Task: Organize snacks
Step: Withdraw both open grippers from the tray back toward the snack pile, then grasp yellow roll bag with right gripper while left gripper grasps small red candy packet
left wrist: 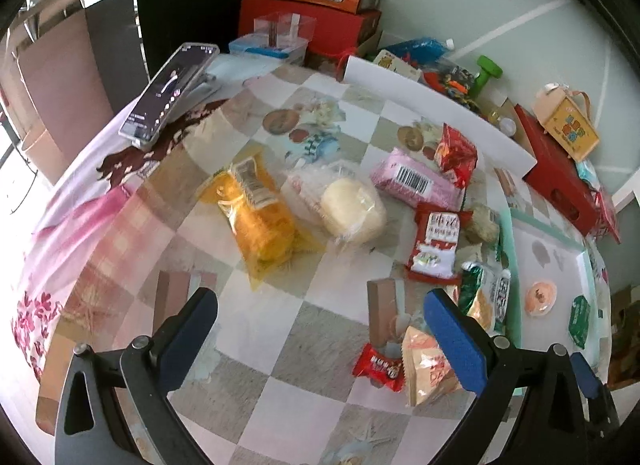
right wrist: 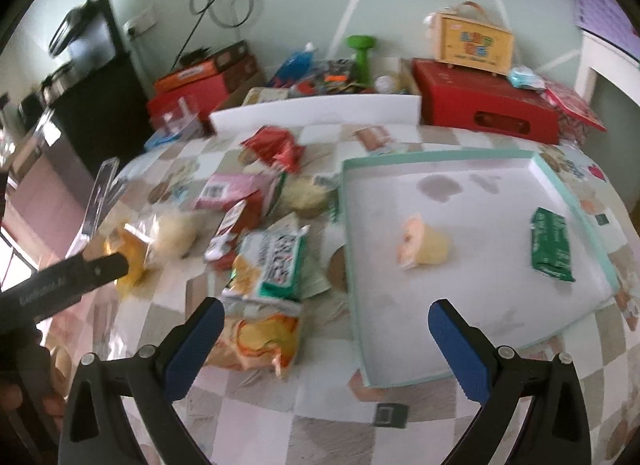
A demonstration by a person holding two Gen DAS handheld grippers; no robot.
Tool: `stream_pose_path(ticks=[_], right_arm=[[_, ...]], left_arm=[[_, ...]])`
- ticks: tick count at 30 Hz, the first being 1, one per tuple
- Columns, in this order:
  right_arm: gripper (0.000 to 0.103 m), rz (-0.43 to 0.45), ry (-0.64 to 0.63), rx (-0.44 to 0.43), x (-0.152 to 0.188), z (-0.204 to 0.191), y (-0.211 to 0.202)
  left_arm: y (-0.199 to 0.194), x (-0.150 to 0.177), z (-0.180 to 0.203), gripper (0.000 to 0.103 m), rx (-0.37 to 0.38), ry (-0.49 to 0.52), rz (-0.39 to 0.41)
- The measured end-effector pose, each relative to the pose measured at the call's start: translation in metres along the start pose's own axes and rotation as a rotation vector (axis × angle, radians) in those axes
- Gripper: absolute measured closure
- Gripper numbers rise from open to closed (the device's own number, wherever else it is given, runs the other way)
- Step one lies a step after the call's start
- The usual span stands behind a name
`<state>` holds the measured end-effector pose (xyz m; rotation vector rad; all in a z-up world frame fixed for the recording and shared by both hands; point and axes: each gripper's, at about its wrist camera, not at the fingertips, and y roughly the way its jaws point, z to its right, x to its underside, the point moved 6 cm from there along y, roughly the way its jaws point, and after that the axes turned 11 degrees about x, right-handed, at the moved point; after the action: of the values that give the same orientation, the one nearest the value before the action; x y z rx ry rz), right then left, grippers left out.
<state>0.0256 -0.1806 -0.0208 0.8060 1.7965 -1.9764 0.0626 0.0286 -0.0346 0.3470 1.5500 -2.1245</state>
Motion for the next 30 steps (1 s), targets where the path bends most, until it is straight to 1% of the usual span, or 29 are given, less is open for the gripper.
stream_pose_path(ticks=[5, 10, 14, 19, 26, 30], right_arm=[[0.0, -0.03, -0.046, -0.02, 0.013, -0.02, 0.005], [0.0, -0.044, -0.09, -0.029, 0.02, -0.036, 0.01], [0.0, -0.059, -0.123, -0.021, 0.025, -0.045, 0.016], [0.0, -0.08, -0.142, -0.026, 0.029, -0.054, 0.025], [0.0, -0.086, -0.189, -0.03, 0.031, -0.07, 0.036], [0.0, -0.099, -0.196, -0.033, 0.032, -0.074, 0.043]], left_arm=[[0.015, 0.014, -0.003, 0.0, -0.005, 0.006, -0.066], [0.024, 0.026, -0.008, 0.0, -0.019, 0.009, -0.109], [0.031, 0.031, -0.014, 0.0, -0.032, -0.008, -0.14], [0.034, 0.031, -0.02, 0.0, -0.035, -0.028, -0.148], [0.037, 0.029, -0.027, 0.0, -0.016, -0.061, -0.153], [0.037, 0.029, -0.028, 0.0, -0.005, -0.069, -0.153]])
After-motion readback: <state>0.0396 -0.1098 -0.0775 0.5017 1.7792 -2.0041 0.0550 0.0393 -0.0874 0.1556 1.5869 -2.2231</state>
